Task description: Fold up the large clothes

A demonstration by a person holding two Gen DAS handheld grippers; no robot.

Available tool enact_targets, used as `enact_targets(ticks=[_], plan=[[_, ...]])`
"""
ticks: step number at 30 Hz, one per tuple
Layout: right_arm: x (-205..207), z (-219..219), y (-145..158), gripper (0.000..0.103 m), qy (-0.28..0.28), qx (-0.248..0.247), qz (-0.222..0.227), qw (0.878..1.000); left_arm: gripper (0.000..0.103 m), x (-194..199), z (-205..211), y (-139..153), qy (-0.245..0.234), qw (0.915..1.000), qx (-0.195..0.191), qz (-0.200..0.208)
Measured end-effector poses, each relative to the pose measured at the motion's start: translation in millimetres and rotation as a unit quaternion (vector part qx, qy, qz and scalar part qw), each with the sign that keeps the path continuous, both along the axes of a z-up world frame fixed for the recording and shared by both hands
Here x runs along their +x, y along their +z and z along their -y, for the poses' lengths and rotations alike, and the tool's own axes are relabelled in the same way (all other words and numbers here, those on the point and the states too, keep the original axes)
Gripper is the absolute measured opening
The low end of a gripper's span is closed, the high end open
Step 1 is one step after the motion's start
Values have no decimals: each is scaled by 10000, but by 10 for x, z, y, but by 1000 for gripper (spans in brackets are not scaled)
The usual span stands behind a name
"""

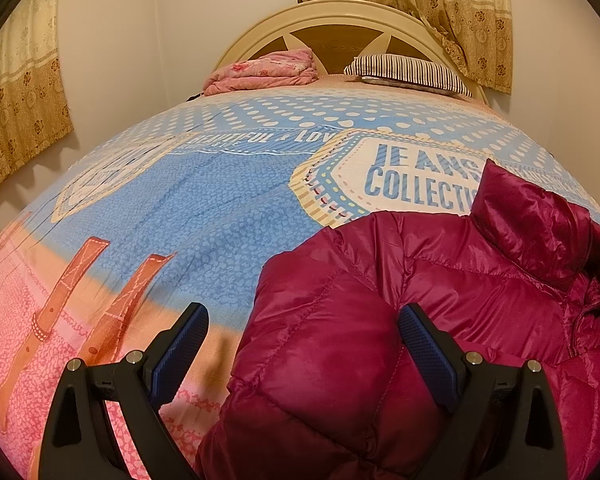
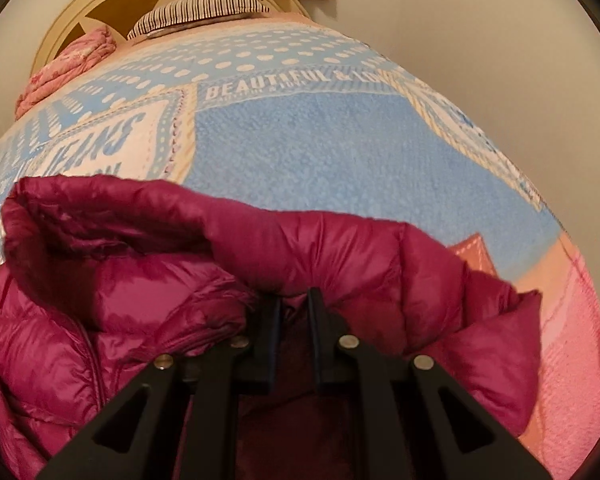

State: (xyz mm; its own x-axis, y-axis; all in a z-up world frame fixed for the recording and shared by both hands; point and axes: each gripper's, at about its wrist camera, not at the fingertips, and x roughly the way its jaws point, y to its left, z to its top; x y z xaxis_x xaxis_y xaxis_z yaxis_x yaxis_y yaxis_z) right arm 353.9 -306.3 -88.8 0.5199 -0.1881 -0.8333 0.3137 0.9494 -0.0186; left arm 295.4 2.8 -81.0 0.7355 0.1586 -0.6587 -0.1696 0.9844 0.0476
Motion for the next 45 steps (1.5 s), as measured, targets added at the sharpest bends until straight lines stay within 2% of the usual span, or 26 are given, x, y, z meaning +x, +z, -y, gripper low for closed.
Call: enact_targets(ticks=[3, 5, 10, 15, 23, 27, 33, 37, 40, 45], plan=[[-13, -68, -26, 13, 142, -300, 66, 9994, 97, -1, 2, 1, -10, 10000, 5, 3], [-78, -99, -61, 13, 143, -398, 274, 9987, 97, -3, 0, 2, -10, 10000, 6, 2], [-134, 26, -51, 13, 70, 21, 485, 9988, 97, -8, 14, 6, -1, 10000, 41, 0], [-107, -65, -48, 13, 99, -222, 395, 9989, 97, -11, 6, 7, -1, 10000, 23, -2], [-108, -41, -49, 13, 94, -120, 426, 9990, 97, -7, 12, 10, -22, 10000, 51, -20], [-124, -38, -54, 13, 92, -101, 488, 9987, 97, -49, 61, 109, -265, 9996, 68, 108], [-141, -38, -60, 13, 85, -79, 565, 9983, 97, -2, 385, 548, -1004, 9928, 218, 608], [-147, -37, -63, 13, 88, -60, 590, 9982, 97, 244, 660, 798, -1403, 9888, -104, 502], [-153, -19, -60, 13, 86, 16, 630, 9980, 97, 512, 989, 860, -1791, 9833, -301, 145], [-172, -13, -59, 13, 89, 45, 666, 9977, 97, 809, 1391, 775, -1635, 9864, -40, -189]])
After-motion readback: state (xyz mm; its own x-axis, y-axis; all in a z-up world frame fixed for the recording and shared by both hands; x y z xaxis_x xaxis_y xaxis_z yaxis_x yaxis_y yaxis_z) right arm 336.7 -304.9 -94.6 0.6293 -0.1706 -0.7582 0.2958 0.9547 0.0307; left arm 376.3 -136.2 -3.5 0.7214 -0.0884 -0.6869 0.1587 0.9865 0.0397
